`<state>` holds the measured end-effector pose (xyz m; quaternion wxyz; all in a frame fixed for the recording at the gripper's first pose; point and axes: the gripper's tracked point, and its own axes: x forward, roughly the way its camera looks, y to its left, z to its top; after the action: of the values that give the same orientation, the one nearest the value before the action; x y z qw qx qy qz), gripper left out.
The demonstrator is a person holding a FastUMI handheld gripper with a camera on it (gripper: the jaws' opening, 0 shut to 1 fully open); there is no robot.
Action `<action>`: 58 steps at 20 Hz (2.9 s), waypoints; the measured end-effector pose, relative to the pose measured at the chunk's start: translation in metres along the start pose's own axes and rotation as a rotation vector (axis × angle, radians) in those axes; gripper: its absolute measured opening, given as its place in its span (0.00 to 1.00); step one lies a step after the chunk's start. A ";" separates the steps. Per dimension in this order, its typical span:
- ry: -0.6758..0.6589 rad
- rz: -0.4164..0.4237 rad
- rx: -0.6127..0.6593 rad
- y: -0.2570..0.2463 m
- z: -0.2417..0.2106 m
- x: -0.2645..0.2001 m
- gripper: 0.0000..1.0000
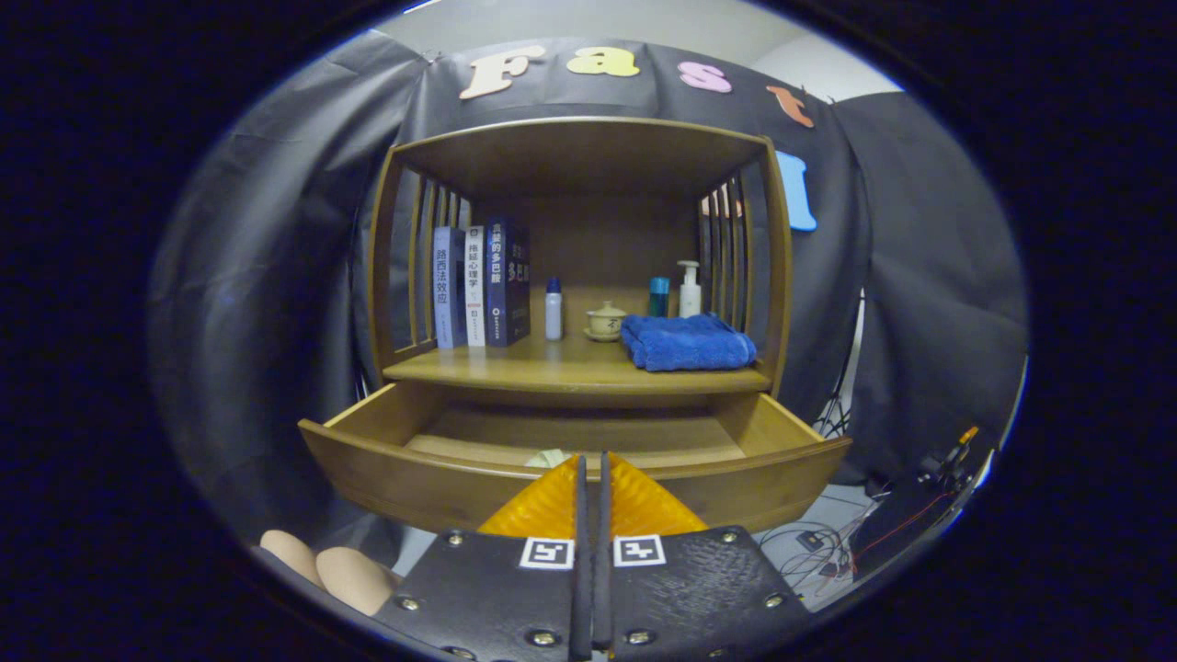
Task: Pull open the drawer, take out the items inside it, and place them on the countertop above the cabinet.
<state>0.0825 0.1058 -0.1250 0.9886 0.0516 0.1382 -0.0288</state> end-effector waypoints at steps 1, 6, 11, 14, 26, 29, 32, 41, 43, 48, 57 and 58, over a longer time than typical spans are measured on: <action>0.013 0.016 -0.003 -0.001 0.002 0.000 0.02; 0.101 0.111 -0.025 0.004 0.022 0.043 0.02; 0.288 0.220 -0.046 0.030 0.001 0.095 0.08; 0.418 0.249 -0.129 0.037 -0.029 0.120 0.22; 0.732 0.254 -0.163 0.040 -0.088 0.152 0.40; 0.717 0.264 -0.153 0.044 -0.091 0.155 0.18; 0.649 0.314 -0.144 0.057 -0.072 0.149 0.18; 0.415 0.367 -0.077 0.075 0.034 0.139 0.18; 0.359 0.312 -0.061 0.064 0.053 0.154 0.18; 0.275 0.146 0.004 0.036 0.075 0.204 0.18; 0.233 0.030 -0.015 0.036 0.072 0.263 0.18; 0.227 0.023 -0.007 0.036 0.073 0.266 0.18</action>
<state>0.3600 0.1227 -0.1248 0.9671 0.0528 0.2486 -0.0107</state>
